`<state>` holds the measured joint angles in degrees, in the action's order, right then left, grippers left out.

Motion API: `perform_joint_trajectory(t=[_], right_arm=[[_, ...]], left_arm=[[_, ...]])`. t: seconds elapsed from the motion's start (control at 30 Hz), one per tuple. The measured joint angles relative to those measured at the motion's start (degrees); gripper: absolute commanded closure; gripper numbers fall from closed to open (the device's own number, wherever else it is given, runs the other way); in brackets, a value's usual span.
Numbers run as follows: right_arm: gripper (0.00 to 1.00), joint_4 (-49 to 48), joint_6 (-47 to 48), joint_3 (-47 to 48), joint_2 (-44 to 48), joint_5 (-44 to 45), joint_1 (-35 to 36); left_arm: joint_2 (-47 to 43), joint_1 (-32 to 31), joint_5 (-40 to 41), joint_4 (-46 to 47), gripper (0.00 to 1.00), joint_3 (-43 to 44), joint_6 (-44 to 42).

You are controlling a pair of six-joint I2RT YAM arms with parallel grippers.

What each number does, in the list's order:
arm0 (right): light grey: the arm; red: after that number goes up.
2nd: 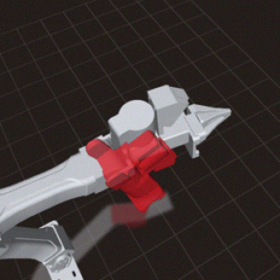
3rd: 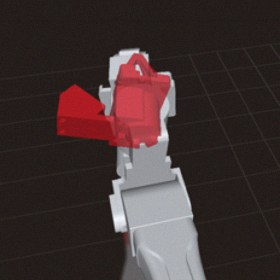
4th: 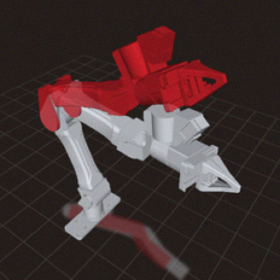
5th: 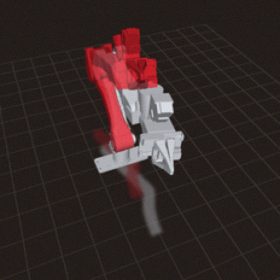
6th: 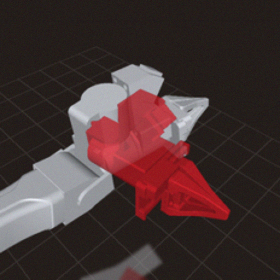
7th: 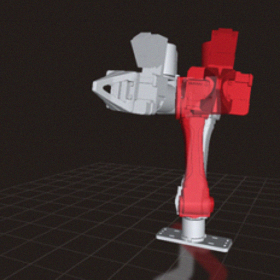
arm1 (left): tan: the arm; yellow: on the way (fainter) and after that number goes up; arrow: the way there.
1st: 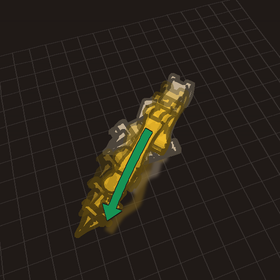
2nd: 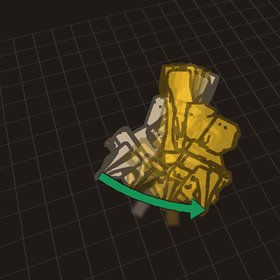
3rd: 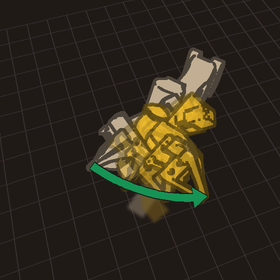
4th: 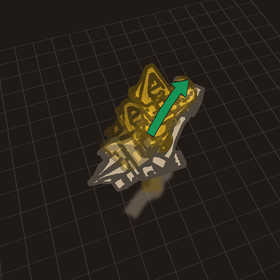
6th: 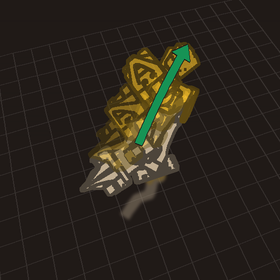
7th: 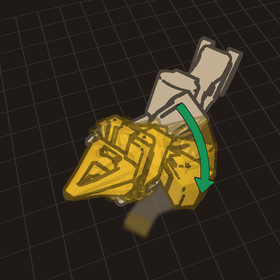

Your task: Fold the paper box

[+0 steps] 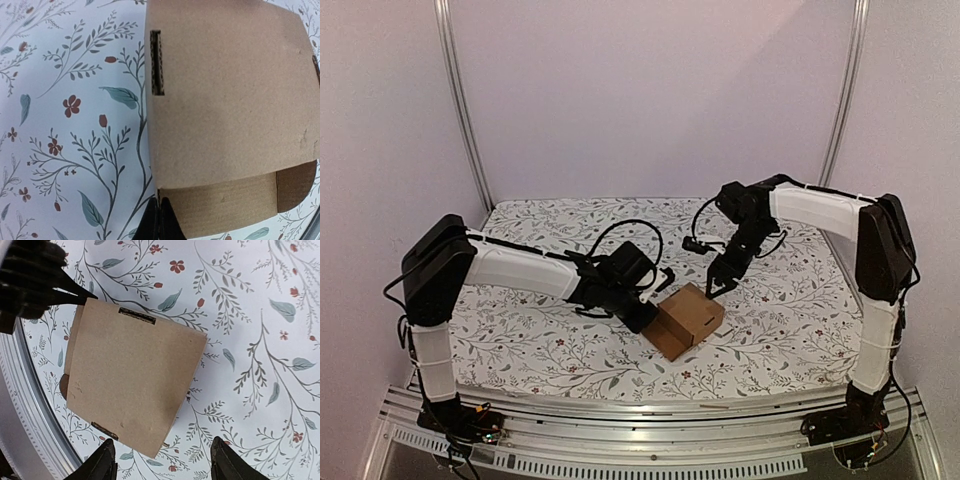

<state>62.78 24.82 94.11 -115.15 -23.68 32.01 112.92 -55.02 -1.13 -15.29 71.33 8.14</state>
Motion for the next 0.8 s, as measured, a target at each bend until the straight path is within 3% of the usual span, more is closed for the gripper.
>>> perform_joint_trajectory(t=[0.1, 0.13, 0.17, 0.2, 0.33, 0.47, 0.6, 0.8], right_arm=[[0.33, 0.57, 3.74, 0.28, 4.66, 2.93, -0.59], [0.24, 0.83, 5.09, 0.46, 6.08, 3.69, -0.68], [0.04, 0.96, 6.10, 0.46, 7.10, 3.89, -0.68], [0.02, 0.98, 7.43, 0.33, 8.26, 3.91, -0.68], [0.01, -4.55, 11.15, -6.36, 15.47, 3.41, -0.63], [0.01, -10.16, 8.96, -11.74, 24.00, 1.07, -1.36], [0.11, -12.20, 9.90, -11.91, 27.50, -5.68, -2.05], [0.16, -16.11, 21.90, -25.31, 30.88, 0.94, 6.54]], left_arm=[[0.24, 0.00, -0.35, 0.15, 1.00, 0.24, -0.04], [0.37, 0.00, -0.57, 0.17, 1.00, 0.44, -0.07], [0.50, 0.00, -0.79, 0.17, 1.00, 0.68, -0.09], [0.63, 0.00, -0.96, 0.17, 1.00, 0.90, -0.11], [1.14, 0.00, -1.42, -0.09, 1.00, 1.84, -0.26], [1.20, 0.02, -1.95, -0.55, 1.00, 2.47, -0.48], [1.22, 0.02, -2.49, -1.38, 1.00, 3.26, -0.87], [1.27, 0.07, -2.91, -2.45, 1.00, 3.85, -1.16]])
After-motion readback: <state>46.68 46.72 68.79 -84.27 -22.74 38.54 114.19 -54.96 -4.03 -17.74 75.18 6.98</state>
